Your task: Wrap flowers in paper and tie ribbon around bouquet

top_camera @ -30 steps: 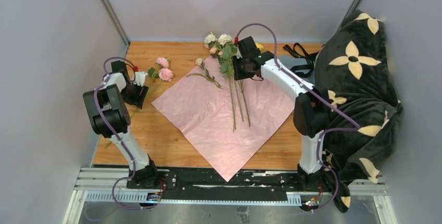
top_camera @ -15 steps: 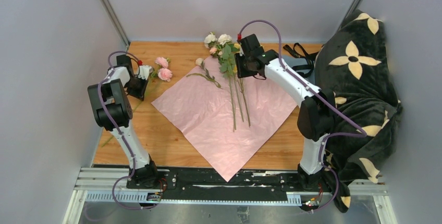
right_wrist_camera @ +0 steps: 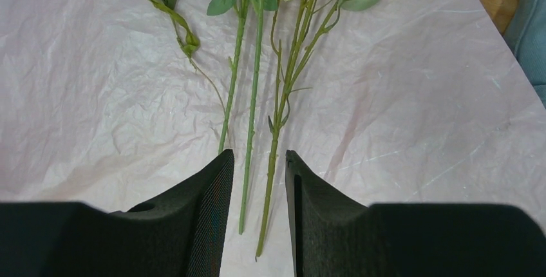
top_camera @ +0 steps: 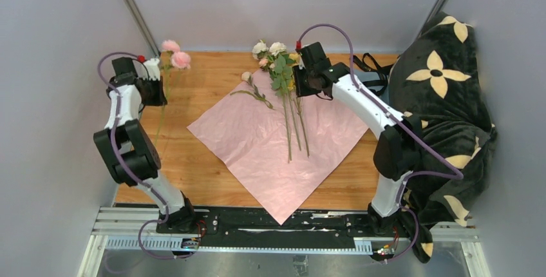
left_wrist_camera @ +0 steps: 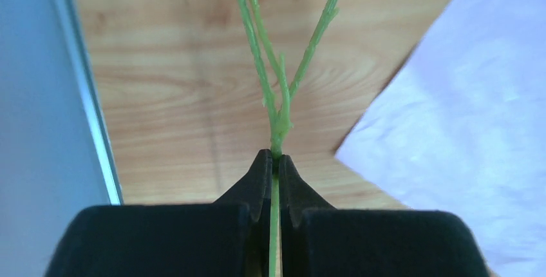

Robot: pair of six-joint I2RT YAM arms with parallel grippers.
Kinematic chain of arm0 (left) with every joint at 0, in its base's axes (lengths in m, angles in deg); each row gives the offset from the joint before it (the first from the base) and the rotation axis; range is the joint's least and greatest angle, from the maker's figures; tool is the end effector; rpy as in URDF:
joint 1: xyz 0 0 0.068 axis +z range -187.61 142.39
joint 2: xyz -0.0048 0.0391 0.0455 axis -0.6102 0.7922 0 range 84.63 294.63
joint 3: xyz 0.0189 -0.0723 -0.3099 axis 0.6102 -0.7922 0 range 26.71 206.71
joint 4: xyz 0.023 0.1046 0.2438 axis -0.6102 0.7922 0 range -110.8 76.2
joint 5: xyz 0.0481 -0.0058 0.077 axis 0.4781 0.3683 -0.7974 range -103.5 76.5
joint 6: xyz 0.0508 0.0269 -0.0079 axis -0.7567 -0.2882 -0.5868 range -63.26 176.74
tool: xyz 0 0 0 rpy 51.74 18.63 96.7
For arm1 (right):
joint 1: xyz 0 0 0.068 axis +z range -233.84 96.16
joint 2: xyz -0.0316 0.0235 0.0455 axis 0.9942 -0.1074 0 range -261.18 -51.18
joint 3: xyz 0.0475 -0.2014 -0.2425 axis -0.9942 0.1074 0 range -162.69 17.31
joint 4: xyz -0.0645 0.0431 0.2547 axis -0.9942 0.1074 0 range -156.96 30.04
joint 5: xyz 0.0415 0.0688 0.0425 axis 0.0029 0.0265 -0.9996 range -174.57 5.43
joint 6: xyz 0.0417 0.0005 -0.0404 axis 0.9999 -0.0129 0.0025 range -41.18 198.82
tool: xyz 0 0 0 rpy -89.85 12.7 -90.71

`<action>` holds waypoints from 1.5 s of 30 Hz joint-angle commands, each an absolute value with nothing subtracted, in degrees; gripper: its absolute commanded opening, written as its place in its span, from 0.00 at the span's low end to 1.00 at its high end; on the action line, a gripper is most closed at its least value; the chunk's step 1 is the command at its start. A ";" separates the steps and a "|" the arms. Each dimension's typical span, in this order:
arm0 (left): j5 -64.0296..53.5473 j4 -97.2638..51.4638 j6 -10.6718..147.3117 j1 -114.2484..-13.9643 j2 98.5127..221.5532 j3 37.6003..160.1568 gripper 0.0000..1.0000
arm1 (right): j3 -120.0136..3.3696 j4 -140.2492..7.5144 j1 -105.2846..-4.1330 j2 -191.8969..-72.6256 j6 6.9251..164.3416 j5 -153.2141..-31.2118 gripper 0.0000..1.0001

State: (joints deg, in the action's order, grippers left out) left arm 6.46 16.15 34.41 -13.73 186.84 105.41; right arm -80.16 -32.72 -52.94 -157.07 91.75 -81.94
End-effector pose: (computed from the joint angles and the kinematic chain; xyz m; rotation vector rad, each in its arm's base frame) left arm 0.3669 0.1469 0.2745 0.0833 2.5333 -0.1480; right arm 0.3841 0.2275 0.3573 -0.3418 2.3130 0.3325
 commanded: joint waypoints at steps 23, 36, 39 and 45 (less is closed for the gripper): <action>45.60 -16.88 89.24 -19.38 144.13 93.96 0.00 | -88.22 -79.98 -28.73 -162.81 97.08 -110.84 0.75; 39.84 12.62 65.20 -21.17 145.11 99.24 0.96 | -75.42 -71.16 -33.03 -153.11 100.02 -100.86 0.00; 31.58 23.55 49.46 -21.13 145.05 98.62 1.00 | -72.96 -56.80 -37.01 -149.92 96.83 -95.53 0.00; 18.15 27.09 39.12 -21.11 146.17 90.91 1.00 | -69.64 -41.65 -44.52 -152.78 95.07 -85.88 0.00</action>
